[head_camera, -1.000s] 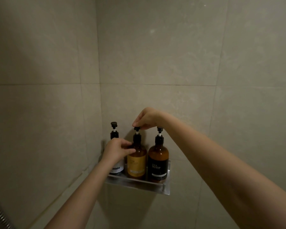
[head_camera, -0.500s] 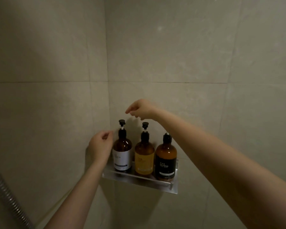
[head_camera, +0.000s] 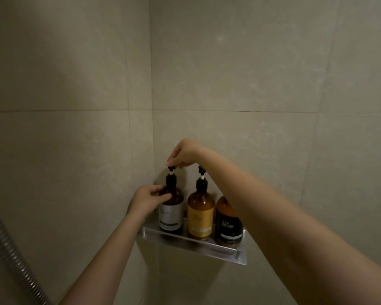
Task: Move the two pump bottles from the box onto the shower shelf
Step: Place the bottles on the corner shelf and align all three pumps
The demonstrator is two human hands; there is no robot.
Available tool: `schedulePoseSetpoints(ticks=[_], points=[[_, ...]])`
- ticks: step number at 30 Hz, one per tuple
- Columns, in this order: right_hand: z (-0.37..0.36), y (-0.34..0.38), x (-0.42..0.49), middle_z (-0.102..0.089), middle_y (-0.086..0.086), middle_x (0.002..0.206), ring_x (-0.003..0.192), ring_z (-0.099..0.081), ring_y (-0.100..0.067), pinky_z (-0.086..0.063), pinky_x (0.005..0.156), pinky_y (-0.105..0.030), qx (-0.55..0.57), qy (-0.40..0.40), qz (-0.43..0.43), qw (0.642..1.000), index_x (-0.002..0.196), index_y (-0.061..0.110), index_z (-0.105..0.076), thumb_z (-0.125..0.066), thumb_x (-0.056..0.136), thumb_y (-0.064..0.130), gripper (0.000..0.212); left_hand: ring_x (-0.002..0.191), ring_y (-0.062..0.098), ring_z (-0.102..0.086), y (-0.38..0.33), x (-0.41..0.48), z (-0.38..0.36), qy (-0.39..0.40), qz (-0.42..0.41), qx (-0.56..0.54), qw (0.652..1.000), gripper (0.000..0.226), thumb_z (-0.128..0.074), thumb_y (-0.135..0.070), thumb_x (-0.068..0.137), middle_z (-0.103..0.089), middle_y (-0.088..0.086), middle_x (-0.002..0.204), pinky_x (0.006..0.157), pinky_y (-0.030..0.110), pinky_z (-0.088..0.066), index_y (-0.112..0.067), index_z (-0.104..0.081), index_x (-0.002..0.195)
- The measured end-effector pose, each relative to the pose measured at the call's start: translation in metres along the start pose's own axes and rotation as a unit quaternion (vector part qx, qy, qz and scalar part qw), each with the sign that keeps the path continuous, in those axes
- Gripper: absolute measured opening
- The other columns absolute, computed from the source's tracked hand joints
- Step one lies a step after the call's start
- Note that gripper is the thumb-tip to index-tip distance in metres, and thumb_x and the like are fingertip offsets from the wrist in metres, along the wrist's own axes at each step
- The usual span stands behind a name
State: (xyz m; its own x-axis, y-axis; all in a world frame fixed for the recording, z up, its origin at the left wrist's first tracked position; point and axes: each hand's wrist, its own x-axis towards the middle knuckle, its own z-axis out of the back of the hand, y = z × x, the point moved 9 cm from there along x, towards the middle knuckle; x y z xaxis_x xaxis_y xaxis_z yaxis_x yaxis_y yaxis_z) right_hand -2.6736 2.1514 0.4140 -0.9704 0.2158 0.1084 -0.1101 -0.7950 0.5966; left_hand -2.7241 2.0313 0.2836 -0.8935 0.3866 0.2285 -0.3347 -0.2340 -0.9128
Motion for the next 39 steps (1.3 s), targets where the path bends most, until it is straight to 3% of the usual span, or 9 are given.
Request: schedulePoseSetpoints(ticks=[4,13,16,20,23,27,31,34,39], points=[[-0.006,-0.003,0.001,-0.071,-0.011,0.113,0.104,-0.067,-0.019,-0.053,0.093,-0.031,-0.023,0.022,-0.042,0.999,0.113,0.001,-0.066,-0.072,0.080,0.033,0.046,0.110,0.021,-0.058,-0.002,0.000,0.000,-0.002,0.001,0.005,1.000,0.054,-0.076,-0.015,0.072,-0.064,0.014,0.122,0.088,0.027,-0.043,-0.005,-0.059,0.122],[-0.007,-0.010,0.007,-0.075,-0.008,0.097,0.084,-0.071,-0.017,-0.048,0.054,-0.023,-0.032,-0.053,-0.061,0.996,0.089,0.009,-0.060,-0.076,0.071,0.047,0.045,0.109,0.025,-0.061,0.002,-0.001,0.001,-0.010,0.017,0.004,1.000,0.052,-0.077,-0.017,0.072,-0.066,0.013,0.119,0.097,0.044,-0.048,-0.007,-0.062,0.120],[-0.007,-0.010,0.006,-0.075,-0.007,0.094,0.086,-0.071,-0.018,-0.047,0.052,-0.023,-0.032,-0.063,-0.058,0.996,0.097,0.006,-0.064,-0.076,0.071,0.047,0.049,0.108,0.027,-0.061,0.002,-0.002,0.000,-0.007,0.022,0.003,1.000,0.052,-0.077,-0.017,0.071,-0.067,0.013,0.117,0.096,0.047,-0.049,-0.007,-0.062,0.120],[0.004,-0.001,-0.007,-0.074,-0.008,0.095,0.086,-0.068,-0.020,-0.053,0.071,-0.029,-0.065,-0.077,-0.029,0.994,0.102,0.004,-0.068,-0.067,0.079,0.049,0.051,0.108,0.025,-0.061,0.003,-0.005,0.001,-0.004,0.021,-0.001,1.000,0.053,-0.077,-0.018,0.071,-0.066,0.011,0.119,0.097,0.046,-0.048,-0.008,-0.061,0.121],[0.044,0.006,-0.038,-0.071,-0.006,0.093,0.081,-0.064,-0.017,-0.052,0.073,-0.029,0.026,-0.172,0.019,0.985,0.104,0.008,-0.067,-0.058,0.088,0.045,0.041,0.112,0.024,-0.059,0.004,-0.006,0.001,0.000,0.021,-0.012,1.000,0.057,-0.078,-0.018,0.071,-0.063,0.011,0.123,0.099,0.042,-0.047,-0.008,-0.059,0.123],[0.099,-0.030,-0.110,-0.067,0.002,0.078,0.074,-0.061,-0.011,-0.047,0.066,-0.024,0.189,-0.307,0.069,0.930,0.098,0.014,-0.068,-0.060,0.089,0.030,0.021,0.111,0.024,-0.060,0.006,-0.004,-0.001,0.005,0.015,-0.025,1.000,0.052,-0.076,-0.018,0.072,-0.064,0.012,0.122,0.100,0.043,-0.046,-0.007,-0.061,0.120],[0.104,-0.122,-0.176,-0.064,-0.005,0.077,0.063,-0.058,-0.006,-0.044,0.055,-0.011,0.271,-0.393,0.003,0.879,0.093,0.008,-0.069,-0.060,0.089,0.018,0.014,0.107,0.024,-0.062,0.013,-0.001,-0.001,-0.001,0.029,-0.060,0.998,0.033,-0.065,-0.029,0.081,-0.068,0.010,0.115,0.101,0.048,-0.045,-0.014,-0.068,0.110],[0.066,-0.182,-0.193,-0.063,-0.007,0.081,0.075,-0.056,-0.018,-0.043,0.060,-0.021,0.250,-0.350,-0.094,0.898,0.092,0.010,-0.066,-0.063,0.087,0.016,0.008,0.112,0.026,-0.060,0.017,0.000,-0.006,0.004,0.046,-0.098,0.994,0.031,-0.061,-0.022,0.084,-0.066,0.011,0.119,0.104,0.049,-0.042,-0.013,-0.066,0.113],[-0.010,-0.204,-0.178,-0.058,-0.006,0.116,0.097,-0.059,-0.019,-0.051,0.071,-0.023,0.151,-0.171,-0.153,0.962,0.128,0.020,-0.050,-0.078,0.074,0.024,0.060,0.113,0.027,-0.058,0.017,-0.005,-0.013,0.017,0.046,-0.121,0.991,0.037,-0.056,-0.006,0.087,-0.064,0.012,0.121,0.103,0.045,-0.042,-0.008,-0.059,0.123]])
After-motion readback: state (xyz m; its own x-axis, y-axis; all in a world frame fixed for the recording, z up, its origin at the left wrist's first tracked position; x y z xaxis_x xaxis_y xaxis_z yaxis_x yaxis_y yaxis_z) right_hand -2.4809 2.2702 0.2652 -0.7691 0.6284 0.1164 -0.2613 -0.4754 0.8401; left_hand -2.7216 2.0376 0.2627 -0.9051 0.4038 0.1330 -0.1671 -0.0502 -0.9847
